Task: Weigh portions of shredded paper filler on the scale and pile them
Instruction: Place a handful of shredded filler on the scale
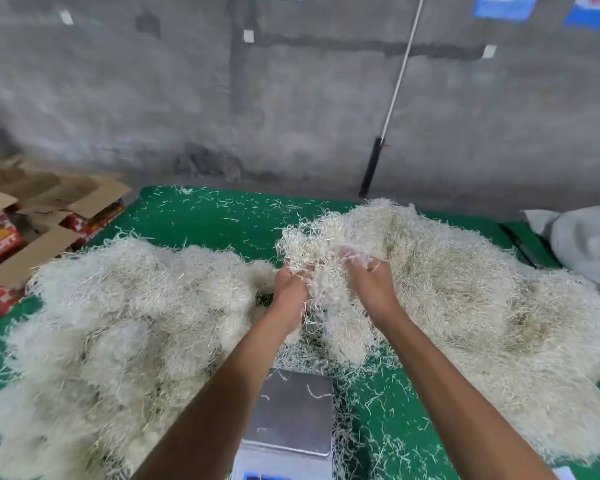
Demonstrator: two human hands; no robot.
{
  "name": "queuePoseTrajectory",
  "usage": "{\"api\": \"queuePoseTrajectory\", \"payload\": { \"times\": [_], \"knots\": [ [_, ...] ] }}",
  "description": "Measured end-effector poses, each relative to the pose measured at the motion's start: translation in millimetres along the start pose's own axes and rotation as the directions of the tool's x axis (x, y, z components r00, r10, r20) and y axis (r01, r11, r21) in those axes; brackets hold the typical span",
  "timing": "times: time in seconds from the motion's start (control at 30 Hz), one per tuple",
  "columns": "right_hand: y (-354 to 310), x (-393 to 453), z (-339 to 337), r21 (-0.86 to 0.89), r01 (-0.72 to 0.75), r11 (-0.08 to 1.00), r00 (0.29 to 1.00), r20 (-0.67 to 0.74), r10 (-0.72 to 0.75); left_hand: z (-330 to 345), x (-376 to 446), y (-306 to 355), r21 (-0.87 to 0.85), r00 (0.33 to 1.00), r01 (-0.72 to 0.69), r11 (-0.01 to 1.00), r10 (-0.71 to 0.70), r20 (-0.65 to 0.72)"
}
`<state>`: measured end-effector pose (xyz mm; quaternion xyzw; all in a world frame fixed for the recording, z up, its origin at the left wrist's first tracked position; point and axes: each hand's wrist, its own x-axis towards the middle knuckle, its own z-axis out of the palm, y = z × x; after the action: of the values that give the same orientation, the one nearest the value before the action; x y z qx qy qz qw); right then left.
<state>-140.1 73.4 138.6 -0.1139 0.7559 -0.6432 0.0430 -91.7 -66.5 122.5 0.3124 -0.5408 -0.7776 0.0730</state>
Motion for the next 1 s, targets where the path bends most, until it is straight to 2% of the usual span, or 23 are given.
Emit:
{"api": "queuePoseTrajectory", "payload": {
  "times": [0.07,0.1,0.13,0.17,0.23,0.3,0.37,0.47,0.53,0.6,0.67,0.7,0.77,0.8,0.87,0.9,0.93,1.0],
  "knots": [
    [-1,-6,3,0.148,-0.005,0.989,0.979,-0.203,0.035,-19,-3,-5,-0.048,0.998,0.065,0.997,-0.064,0.017],
    [-2,-8,4,0.206,-0.022,0.978,0.960,-0.270,0.078,-30,-9,-6,-0.009,0.994,0.109,0.994,-0.109,0.007],
    [-1,-11,5,0.228,-0.039,0.973,0.952,-0.287,0.106,-40,-10,-11,0.079,0.992,0.109,0.991,-0.103,-0.078],
    [1,-16,9,0.209,-0.058,0.976,0.958,-0.262,0.113,-46,-15,-11,0.114,0.988,0.135,0.984,-0.125,-0.089],
    [8,-33,21,0.120,-0.105,0.987,0.990,-0.080,0.115,-57,-15,-22,0.146,0.988,0.156,0.977,-0.153,-0.034],
    [20,-51,35,-0.034,-0.141,0.989,0.974,0.173,0.144,-64,-29,-29,0.234,0.987,0.159,0.959,-0.164,0.001],
    [37,-66,46,-0.221,-0.032,0.975,0.950,0.295,0.098,-71,-33,-39,0.267,0.982,0.166,0.949,-0.184,0.042],
    [71,-77,56,-0.537,0.152,0.830,0.975,0.219,-0.038,-80,-48,-47,0.186,0.956,0.262,0.947,-0.281,0.084],
    [86,-85,55,-0.609,0.069,0.790,0.993,0.118,0.004,-94,-53,-58,0.122,0.934,0.289,0.949,-0.308,0.182],
    [99,-93,55,-0.552,-0.114,0.826,0.990,0.005,0.140,-105,-57,-80,0.017,0.879,0.353,0.935,-0.338,0.337],
    [111,-99,57,-0.482,-0.197,0.854,0.980,-0.101,0.170,-111,-59,-101,-0.089,0.847,0.476,0.875,-0.430,0.312],
    [114,-103,60,-0.478,-0.170,0.862,0.985,-0.091,0.145,-112,-58,-108,-0.151,0.831,0.518,0.842,-0.454,0.320],
    [123,-115,71,-0.541,-0.033,0.841,0.993,0.079,0.090,-109,-57,-118,-0.221,0.804,0.562,0.797,-0.464,0.373],
    [127,-121,75,-0.560,0.012,0.829,0.977,0.181,0.108,-106,-58,-118,-0.212,0.836,0.523,0.825,-0.448,0.316],
    [127,-134,74,-0.467,-0.059,0.882,0.933,0.289,0.215,-109,-48,-127,-0.108,0.922,0.388,0.915,-0.386,0.037],
    [129,-138,71,-0.406,-0.096,0.909,0.917,0.319,0.239,-113,-41,-131,-0.088,0.938,0.338,0.937,-0.343,-0.049],
    [132,-140,67,-0.361,-0.097,0.927,0.910,0.345,0.230,-115,-37,-132,-0.104,0.945,0.310,0.945,-0.318,-0.078],
    [142,-143,60,-0.396,0.011,0.918,0.885,0.431,0.175,-117,-32,-136,-0.077,0.947,0.316,0.946,-0.319,-0.034]
  ]
}}
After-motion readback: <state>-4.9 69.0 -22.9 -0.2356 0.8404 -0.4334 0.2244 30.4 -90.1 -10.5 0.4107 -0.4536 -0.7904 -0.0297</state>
